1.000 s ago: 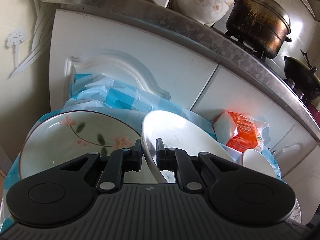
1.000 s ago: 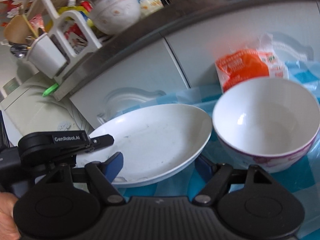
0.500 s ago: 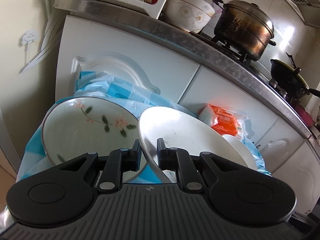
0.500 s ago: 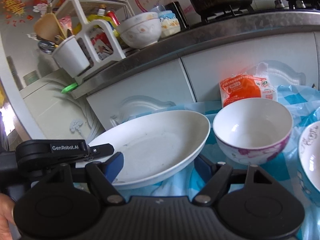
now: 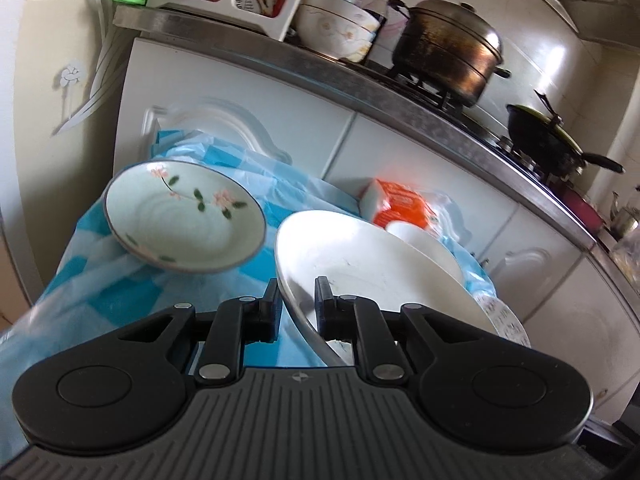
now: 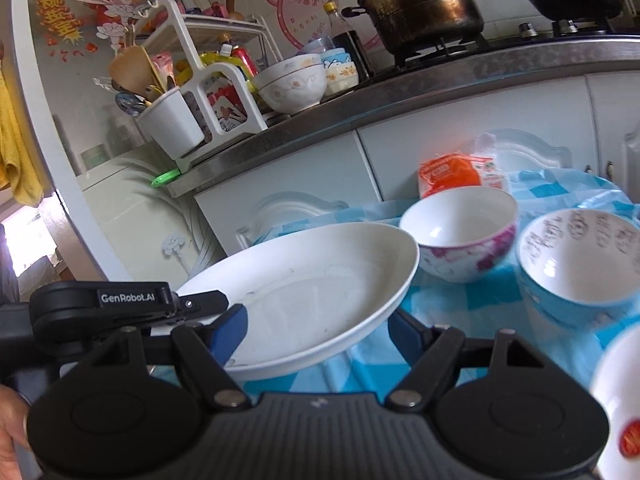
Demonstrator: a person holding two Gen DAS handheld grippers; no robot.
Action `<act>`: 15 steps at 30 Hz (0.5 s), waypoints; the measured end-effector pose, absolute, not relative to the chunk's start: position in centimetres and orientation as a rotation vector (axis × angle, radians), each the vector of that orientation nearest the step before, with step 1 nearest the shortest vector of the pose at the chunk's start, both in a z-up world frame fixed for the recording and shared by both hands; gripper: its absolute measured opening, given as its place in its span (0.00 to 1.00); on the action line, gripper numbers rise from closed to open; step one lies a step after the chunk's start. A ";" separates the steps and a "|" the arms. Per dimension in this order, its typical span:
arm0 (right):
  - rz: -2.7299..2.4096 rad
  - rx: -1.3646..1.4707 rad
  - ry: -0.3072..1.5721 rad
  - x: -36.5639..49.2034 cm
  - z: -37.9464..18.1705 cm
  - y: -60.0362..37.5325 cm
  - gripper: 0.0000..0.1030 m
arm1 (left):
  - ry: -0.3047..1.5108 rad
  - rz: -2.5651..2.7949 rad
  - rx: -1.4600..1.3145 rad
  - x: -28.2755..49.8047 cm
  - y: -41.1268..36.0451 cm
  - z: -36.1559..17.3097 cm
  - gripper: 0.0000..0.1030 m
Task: Organize plates and bowls
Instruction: 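Carry the white oval plate with the left gripper onto the large plate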
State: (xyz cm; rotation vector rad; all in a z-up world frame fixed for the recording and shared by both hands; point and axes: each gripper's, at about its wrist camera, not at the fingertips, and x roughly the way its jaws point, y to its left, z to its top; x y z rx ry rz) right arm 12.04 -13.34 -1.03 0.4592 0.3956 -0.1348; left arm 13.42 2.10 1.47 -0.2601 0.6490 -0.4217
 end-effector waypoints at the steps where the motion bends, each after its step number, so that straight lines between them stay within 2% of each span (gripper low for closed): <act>1: -0.138 0.457 0.393 11.3 -1.0 -13.2 0.75 | 0.647 -0.426 -0.257 12.8 2.0 1.5 0.13; 15: -0.172 0.411 0.364 2.5 -0.3 -11.5 0.75 | 0.646 -0.475 -0.286 4.8 2.4 0.9 0.14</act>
